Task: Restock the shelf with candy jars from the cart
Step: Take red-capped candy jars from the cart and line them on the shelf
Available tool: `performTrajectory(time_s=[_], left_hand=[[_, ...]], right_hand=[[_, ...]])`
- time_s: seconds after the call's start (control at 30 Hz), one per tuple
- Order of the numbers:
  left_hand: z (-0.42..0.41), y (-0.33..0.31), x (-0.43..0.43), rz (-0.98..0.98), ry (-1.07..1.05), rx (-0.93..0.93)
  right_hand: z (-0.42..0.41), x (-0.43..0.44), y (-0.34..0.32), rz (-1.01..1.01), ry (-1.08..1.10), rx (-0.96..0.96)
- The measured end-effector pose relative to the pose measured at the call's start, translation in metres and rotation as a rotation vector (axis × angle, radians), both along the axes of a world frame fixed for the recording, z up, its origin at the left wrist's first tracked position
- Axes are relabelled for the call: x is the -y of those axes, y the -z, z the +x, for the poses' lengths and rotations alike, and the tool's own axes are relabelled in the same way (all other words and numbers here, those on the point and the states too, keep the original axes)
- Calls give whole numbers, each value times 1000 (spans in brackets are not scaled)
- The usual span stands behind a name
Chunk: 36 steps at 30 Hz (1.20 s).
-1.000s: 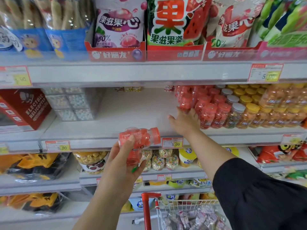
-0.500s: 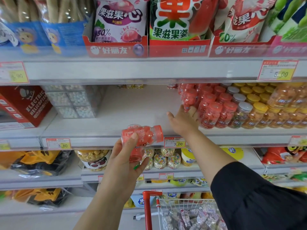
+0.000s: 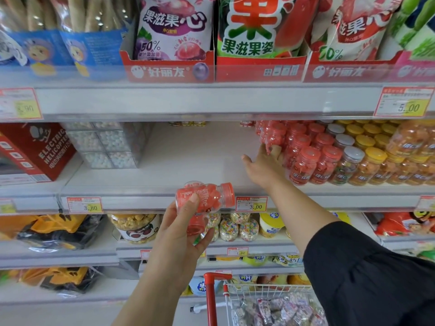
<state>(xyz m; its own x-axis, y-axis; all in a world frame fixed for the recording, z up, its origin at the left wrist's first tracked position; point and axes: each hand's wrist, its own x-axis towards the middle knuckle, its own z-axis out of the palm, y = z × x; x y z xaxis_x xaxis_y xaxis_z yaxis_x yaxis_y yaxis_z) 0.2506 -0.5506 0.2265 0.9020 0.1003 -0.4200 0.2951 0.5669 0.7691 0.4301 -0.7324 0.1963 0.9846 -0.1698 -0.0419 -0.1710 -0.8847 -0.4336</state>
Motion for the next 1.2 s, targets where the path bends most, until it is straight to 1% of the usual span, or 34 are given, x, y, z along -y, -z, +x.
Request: performTrajectory(time_s=[0.07,0.1,0.13,0.17,0.23,0.27,0.3,0.33,0.4,0.5,0.57,0.63,0.67,0.7,0.77,0.83,0.9,0.93,1.03,1.1,1.13,1.2], left_hand=[[0,0,2,-14,4,8],[0,-1,3,-32,2,12],[1,-2,5,-54,-3,16],[2,-3,7,-73,-9,14],[4,-4,13,-82,-16,5],[5,-5,17,-76,-9,6],[5,-5,21,-68,6,13],[5,-6,25,-61,24,23],[4,-7,32,-52,68,56],[5,-8,38,-46,112,94],[7,-8,38,-58,83,87],[9,-7,35,-110,31,52],[10,-6,33,-140,1,28],[11,-5,30,-165,-25,7],[13,0,23,-189,-62,-16],[13,2,17,-201,-86,-17],[12,3,14,-212,-98,-14],[12,3,12,-213,-102,-11],[13,2,9,-219,-106,-1],[12,0,10,-224,-99,5],[12,-1,11,-224,-97,8],[11,-2,12,-224,-95,14]], right_hand=[[-17,1,-10,104,-102,105],[-31,2,-16,197,-166,147],[-48,4,-22,320,-233,148],[-67,6,-26,470,-302,94],[-103,8,-34,831,-418,-131],[-116,7,-36,989,-448,-208],[-125,6,-37,1107,-454,-229],[-131,4,-37,1174,-434,-205],[-134,0,-39,1224,-361,-101],[-137,2,-48,1235,-333,-19],[-134,8,-56,1238,-310,29],[-122,15,-62,1189,-223,139],[-112,19,-64,1108,-168,215],[-100,22,-64,971,-110,296],[-73,25,-58,609,-43,419],[-47,27,-49,324,-63,450],[-25,28,-39,137,-81,433],[-17,28,-34,79,-78,417],[-4,30,-26,13,-51,356],[-8,30,-27,13,-28,340],[-15,29,-28,50,-15,359],[-40,27,-27,181,12,466]])
